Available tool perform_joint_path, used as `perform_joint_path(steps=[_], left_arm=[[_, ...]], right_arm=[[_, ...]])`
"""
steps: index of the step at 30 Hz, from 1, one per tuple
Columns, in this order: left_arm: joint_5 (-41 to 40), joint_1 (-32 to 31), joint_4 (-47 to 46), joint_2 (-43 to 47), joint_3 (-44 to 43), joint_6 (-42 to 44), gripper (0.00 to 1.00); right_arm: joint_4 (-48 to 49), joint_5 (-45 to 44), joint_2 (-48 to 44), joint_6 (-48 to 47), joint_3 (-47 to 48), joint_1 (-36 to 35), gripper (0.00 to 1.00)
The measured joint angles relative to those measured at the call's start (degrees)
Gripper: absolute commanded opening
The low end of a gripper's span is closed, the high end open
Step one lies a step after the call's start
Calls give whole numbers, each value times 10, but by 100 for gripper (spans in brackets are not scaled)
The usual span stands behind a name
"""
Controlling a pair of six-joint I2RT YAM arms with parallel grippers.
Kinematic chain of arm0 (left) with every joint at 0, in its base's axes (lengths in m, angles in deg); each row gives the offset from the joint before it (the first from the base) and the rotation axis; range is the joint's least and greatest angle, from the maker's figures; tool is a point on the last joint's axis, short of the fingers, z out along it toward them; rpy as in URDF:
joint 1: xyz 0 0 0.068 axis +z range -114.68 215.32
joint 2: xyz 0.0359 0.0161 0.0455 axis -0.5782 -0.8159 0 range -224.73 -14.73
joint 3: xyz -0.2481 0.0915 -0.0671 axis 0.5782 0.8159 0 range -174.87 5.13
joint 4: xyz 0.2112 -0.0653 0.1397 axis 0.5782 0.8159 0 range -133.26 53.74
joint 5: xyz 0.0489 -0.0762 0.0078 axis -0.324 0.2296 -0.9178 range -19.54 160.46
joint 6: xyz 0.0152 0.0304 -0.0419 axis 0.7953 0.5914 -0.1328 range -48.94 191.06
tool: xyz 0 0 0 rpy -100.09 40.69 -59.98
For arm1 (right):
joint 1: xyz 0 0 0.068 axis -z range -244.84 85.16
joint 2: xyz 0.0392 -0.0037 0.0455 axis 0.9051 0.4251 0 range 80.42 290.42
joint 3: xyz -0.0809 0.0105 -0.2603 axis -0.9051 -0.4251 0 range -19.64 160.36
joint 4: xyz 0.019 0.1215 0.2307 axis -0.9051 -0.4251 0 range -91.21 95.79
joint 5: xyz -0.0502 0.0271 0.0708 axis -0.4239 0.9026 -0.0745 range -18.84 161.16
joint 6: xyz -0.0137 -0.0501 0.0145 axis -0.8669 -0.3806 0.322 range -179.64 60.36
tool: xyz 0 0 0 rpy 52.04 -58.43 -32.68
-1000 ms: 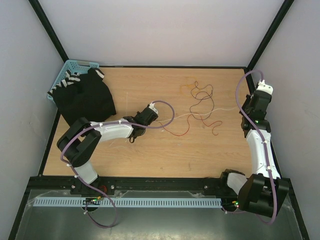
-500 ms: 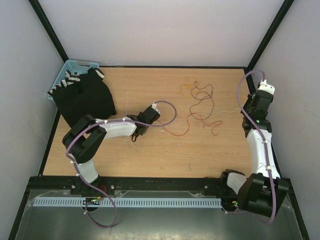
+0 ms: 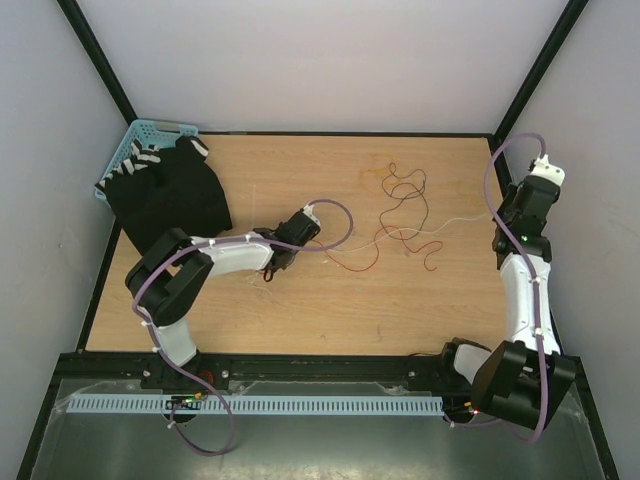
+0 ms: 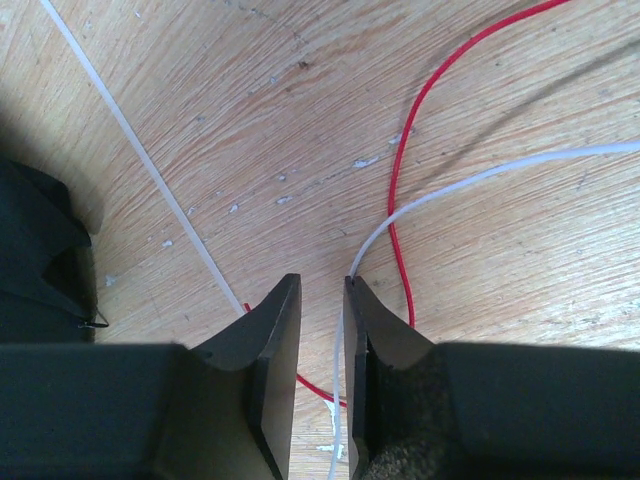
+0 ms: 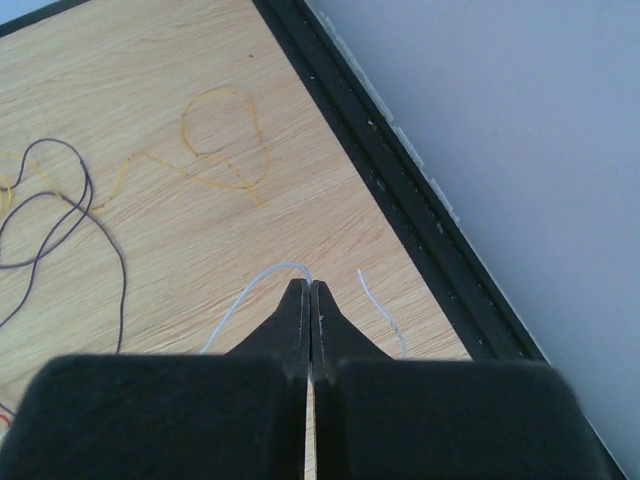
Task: Zip-tie the wires
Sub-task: Straighten the cable at the center of the board.
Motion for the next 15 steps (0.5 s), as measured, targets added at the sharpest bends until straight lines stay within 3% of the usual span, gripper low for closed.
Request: perform_joint_path(steps=[15], left_arm=[[23,13,2,9,0,-5,35]], right_arm=[[0,46,37,-1,-11,12,0]])
